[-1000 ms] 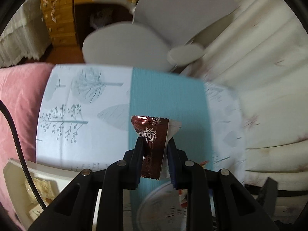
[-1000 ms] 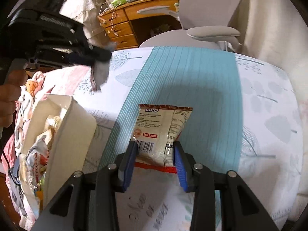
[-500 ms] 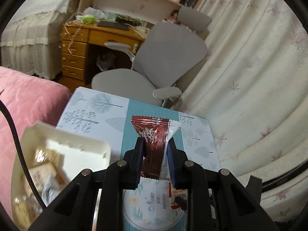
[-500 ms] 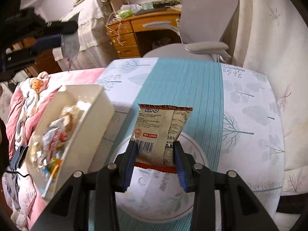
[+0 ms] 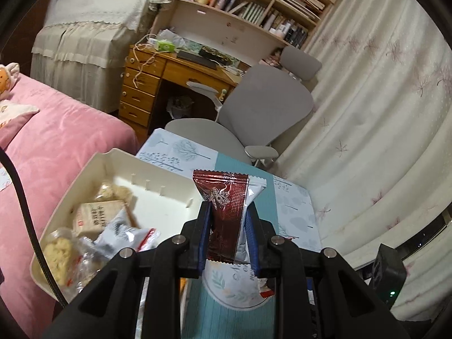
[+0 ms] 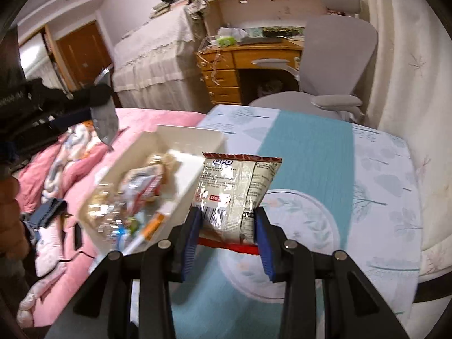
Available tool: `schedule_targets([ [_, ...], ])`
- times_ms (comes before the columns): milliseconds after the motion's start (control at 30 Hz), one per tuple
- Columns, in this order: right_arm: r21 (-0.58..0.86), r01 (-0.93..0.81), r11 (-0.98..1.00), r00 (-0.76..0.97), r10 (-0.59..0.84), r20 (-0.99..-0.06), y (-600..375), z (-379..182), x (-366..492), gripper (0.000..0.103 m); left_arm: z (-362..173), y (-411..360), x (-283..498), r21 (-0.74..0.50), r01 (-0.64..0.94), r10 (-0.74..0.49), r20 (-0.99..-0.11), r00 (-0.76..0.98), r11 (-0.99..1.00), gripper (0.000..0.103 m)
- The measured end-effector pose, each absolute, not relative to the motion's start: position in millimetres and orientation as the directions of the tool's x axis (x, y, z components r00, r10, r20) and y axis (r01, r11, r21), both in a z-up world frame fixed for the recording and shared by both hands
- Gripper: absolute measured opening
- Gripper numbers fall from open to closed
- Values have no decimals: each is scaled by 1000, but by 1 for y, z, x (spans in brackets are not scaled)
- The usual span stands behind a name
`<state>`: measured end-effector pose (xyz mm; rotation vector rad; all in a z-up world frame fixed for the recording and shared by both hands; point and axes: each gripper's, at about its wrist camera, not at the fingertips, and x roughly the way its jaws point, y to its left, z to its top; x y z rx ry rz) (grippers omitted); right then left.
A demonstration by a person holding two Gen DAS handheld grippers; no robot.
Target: Organize snacks
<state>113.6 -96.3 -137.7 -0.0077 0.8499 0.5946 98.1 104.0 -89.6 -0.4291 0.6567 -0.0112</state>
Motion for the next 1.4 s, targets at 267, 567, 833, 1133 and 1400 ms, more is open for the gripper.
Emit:
schedule_targets([
  [267, 228, -544, 808, 497, 529, -688, -59, -129, 76, 38, -91, 154, 59, -437, -89, -206, -582, 786, 895, 22],
  [567, 245, -464, 852, 543, 491, -681, -1, -129, 43, 39, -102, 212, 45, -437, 10, -316, -635, 705, 900, 22],
  [833, 342, -315, 885, 545, 464, -699, 40, -156, 20, 43, -119, 241, 49, -388, 53, -341, -727, 595, 920, 48],
  [1133, 340, -156, 927, 568, 366, -737, 32, -164, 5, 64, -123, 238, 47, -374, 63, -344, -756, 557, 925, 77],
  [1400, 341, -101, 934, 561, 337, -756, -8, -166, -15, 73, -139, 220, 23, -346, -49, -261, -785, 562, 937, 79],
])
